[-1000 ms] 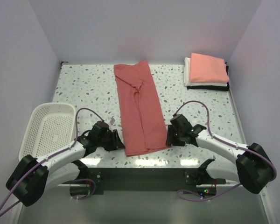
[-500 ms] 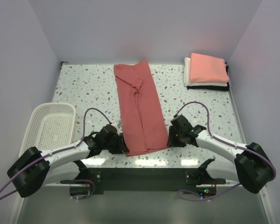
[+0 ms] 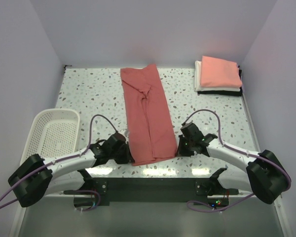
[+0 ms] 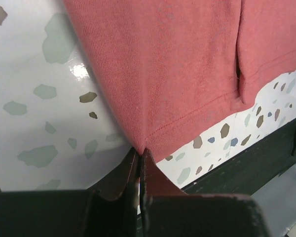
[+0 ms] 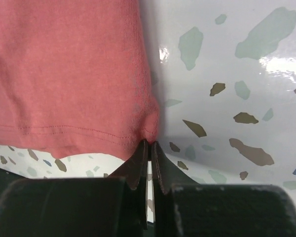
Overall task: Fold and stack the t-shirts
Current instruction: Fold the tshirt
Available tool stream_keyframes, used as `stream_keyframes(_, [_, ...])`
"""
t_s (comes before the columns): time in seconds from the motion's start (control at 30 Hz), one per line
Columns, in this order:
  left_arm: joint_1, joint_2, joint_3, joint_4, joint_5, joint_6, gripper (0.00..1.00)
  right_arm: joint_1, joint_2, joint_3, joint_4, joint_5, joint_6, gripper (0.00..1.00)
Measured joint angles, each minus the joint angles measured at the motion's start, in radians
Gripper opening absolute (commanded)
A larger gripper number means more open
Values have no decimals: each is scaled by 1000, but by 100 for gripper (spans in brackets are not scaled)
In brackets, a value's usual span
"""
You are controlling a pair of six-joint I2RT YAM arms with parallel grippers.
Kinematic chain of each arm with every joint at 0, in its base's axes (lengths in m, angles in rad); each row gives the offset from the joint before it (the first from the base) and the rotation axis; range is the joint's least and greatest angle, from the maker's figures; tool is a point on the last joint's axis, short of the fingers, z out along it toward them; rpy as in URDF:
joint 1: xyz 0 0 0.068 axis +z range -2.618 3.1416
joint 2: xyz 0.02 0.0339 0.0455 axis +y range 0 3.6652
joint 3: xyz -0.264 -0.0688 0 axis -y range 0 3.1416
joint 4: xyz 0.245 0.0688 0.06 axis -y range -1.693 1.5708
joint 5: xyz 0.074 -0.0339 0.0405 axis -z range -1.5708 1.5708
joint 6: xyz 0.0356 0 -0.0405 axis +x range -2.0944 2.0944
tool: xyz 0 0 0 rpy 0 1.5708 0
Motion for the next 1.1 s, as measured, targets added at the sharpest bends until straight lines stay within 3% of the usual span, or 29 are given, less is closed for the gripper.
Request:
stream_keyframes(0.27, [-16, -55, 14, -132, -20, 13, 0, 110, -77, -59, 17, -17, 69, 0])
stream_keyframes(0.6, [-45, -116, 84, -366, -44, 15, 0, 171, -238, -40, -176, 17, 96, 0])
stream_keyframes(0.83, [6, -6, 330, -351, -111, 103, 0, 166, -103, 246, -241, 127, 5, 0])
stream_keyframes(1.1, [166, 170, 378, -240, -98, 167, 0, 35, 180, 435, -117, 121, -37, 0])
